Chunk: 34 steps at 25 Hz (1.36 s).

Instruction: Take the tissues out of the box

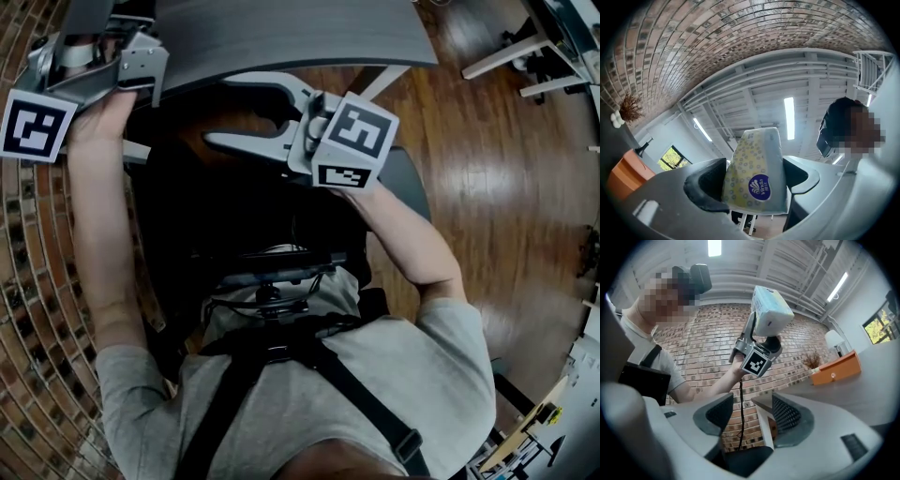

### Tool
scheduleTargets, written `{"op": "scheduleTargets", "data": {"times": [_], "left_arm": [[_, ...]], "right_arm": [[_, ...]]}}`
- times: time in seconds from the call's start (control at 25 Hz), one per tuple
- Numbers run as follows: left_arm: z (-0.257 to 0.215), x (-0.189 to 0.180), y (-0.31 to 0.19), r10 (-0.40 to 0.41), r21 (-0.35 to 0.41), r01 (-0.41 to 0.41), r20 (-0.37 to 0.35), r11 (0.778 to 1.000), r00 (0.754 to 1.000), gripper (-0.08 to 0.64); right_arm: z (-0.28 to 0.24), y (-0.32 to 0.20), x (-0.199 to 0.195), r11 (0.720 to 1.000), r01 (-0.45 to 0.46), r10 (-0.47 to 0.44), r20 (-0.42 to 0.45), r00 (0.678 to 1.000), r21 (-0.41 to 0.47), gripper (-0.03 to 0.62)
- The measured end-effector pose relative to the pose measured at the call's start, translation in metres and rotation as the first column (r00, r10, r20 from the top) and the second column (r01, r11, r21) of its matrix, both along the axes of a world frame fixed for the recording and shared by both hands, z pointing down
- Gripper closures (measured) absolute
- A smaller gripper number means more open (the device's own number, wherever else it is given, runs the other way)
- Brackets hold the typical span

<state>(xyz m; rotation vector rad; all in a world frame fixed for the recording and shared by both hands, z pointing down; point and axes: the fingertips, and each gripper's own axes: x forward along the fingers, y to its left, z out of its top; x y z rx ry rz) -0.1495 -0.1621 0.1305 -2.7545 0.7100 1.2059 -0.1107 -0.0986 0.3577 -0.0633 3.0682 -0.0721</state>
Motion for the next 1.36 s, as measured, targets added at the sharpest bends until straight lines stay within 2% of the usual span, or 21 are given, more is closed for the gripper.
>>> {"op": "scheduleTargets", "data": {"times": [0.08, 0.12, 0.24, 0.32, 0.56, 1.12, 1.36], "left_arm": [[0.000, 0.005, 0.000, 0.020, 0.016, -0.020, -0.010, 1.000, 1.000, 0.186], [0.007, 0.001, 0.006, 0.006, 0.000, -0.006, -0.007, 1.000, 1.000, 0.185], [0.034, -0.024, 0.037, -0.075, -0.091, 0.076, 0.013, 0.993, 0.997, 0.186], [0.039, -0.027, 0.046, -0.094, -0.113, 0.096, 0.024, 0.989, 0.995, 0.186], [0.026, -0.013, 0.044, -0.059, -0.089, 0.061, 0.032, 0.994, 0.998, 0.186], [0.024, -0.014, 0.045, -0.075, -0.083, 0.079, 0.044, 0.993, 0.996, 0.186], [0.024, -0.009, 0.049, -0.026, -0.107, 0.024, -0.017, 0.994, 1.000, 0.204]], "right_arm": [[-0.005, -0.008, 0.006, 0.999, -0.013, 0.014, -0.015, 1.000, 0.045, 0.336], [-0.001, 0.000, 0.000, 0.999, 0.007, -0.006, -0.016, 1.000, 0.035, 0.336], [0.015, 0.047, -0.030, 0.991, 0.117, -0.115, 0.023, 0.993, -0.065, 0.336], [0.016, 0.063, -0.036, 0.985, 0.145, -0.142, 0.040, 0.989, -0.089, 0.336], [0.006, 0.057, -0.034, 0.992, 0.113, -0.112, 0.020, 0.993, -0.059, 0.336], [0.006, 0.059, -0.035, 0.991, 0.120, -0.120, 0.001, 0.993, -0.052, 0.337], [0.007, 0.059, -0.035, 0.992, 0.121, -0.121, -0.002, 0.993, -0.046, 0.337]]}}
